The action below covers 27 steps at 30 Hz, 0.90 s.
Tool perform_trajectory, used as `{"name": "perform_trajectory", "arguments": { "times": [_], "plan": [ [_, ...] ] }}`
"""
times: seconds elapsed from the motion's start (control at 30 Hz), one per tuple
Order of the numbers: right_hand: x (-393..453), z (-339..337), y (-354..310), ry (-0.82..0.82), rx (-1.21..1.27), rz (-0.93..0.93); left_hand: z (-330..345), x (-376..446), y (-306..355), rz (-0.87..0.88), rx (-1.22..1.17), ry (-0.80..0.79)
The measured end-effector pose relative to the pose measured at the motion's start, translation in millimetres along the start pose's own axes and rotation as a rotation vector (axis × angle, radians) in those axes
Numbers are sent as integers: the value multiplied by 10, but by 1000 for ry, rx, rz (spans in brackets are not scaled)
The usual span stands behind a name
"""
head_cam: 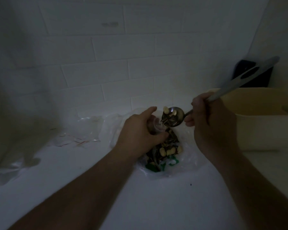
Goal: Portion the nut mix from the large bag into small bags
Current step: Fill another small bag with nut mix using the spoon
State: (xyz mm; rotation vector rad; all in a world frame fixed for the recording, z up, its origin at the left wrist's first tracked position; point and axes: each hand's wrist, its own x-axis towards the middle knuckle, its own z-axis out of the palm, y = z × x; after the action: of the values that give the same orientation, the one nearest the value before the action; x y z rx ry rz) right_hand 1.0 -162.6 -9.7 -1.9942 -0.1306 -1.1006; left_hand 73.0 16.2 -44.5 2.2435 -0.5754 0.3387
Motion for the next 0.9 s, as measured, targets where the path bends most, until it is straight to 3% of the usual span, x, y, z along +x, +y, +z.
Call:
{"name": "perform_trajectory", "arguments": {
  "times": [0.3, 0.73, 0.9],
  "plan": [
    [-33, 59, 4, -108, -225, -275, 62, 19, 13, 86, 84, 44],
    [-79, 147, 49, -116, -308, -336, 88, 50, -12, 50, 36, 52],
    [-90, 143, 49, -91, -219, -332, 87, 48, -38, 35, -14, 81]
  ]
}}
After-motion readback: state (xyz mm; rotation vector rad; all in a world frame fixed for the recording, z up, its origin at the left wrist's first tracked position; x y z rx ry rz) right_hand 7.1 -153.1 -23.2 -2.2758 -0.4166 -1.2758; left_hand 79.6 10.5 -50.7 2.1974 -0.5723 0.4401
